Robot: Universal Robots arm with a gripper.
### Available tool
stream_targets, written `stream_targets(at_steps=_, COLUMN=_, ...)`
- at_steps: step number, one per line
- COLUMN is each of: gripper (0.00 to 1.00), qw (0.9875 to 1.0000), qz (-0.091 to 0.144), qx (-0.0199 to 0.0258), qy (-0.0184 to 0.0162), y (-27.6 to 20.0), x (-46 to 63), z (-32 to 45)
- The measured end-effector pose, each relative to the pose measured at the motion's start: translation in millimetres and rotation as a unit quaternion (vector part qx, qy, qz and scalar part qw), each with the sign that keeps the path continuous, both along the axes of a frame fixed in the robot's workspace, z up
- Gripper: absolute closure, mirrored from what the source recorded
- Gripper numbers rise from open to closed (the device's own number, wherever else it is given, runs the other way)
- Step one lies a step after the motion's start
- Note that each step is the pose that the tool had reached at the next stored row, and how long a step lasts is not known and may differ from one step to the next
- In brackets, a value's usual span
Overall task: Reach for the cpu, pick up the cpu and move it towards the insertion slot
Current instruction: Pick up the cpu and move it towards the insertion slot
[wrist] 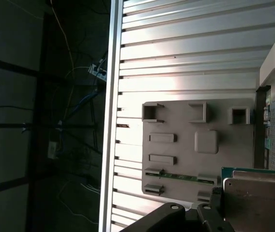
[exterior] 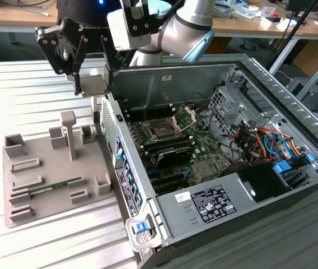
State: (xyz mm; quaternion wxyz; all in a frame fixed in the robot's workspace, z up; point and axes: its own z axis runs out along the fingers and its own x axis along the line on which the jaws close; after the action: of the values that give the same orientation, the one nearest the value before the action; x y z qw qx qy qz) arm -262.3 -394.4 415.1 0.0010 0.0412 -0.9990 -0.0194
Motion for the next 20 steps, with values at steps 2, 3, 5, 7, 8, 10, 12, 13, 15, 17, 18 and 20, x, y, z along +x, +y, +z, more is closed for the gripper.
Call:
stream_targets(at_steps=2, gripper=0.45, qw=1.0, qz=0.0, qx=0.0, qy=0.0, y=0.0, x=1.4, z=0.0)
stream_targets(at_steps=3, gripper=0.45, qw=1.0, qz=0.0, qx=0.0, qy=0.0001, y=0.0, x=2.5, z=0.1)
stream_targets(at_steps=5, gripper=0.45, qw=1.0, qz=0.0, qx=0.0, qy=0.0, y=0.0, x=4.5, z=0.0)
stream_targets(at_steps=7, gripper=0.45, qw=1.0, qz=0.0, qx=0.0, qy=0.0, y=0.0, x=5.7, z=0.0)
stream_targets(at_steps=8, gripper=0.45, qw=1.0, qz=0.0, qx=0.0, qy=0.0, y=0.0, x=6.3, z=0.0)
stream_targets(at_steps=10, gripper=0.45, qw=1.0, qz=0.0, qx=0.0, qy=0.0, y=0.0, x=7.5, z=0.0)
stream_targets(at_steps=12, gripper=0.45, qw=1.0, qz=0.0, qx=0.0, qy=0.0, y=0.0, x=8.8, z=0.0)
stream_targets(at_steps=13, gripper=0.45, qw=1.0, qz=0.0, qx=0.0, qy=0.0, y=0.0, x=9.3, z=0.0)
stream_targets(at_steps=15, gripper=0.45, qw=1.0, qz=0.0, qx=0.0, qy=0.0, y=0.0, x=10.5, z=0.0)
stream_targets(at_steps=17, gripper=0.45, qw=1.0, qz=0.0, qx=0.0, qy=0.0001, y=0.0, x=11.6, z=0.0)
stream_targets(at_steps=18, gripper=0.45, qw=1.0, qz=0.0, qx=0.0, qy=0.0, y=0.0, x=11.9, z=-0.1)
stream_targets(at_steps=20, gripper=0.45, qw=1.0, qz=0.0, qx=0.0, qy=0.0, y=0.0, x=13.1, z=-0.1)
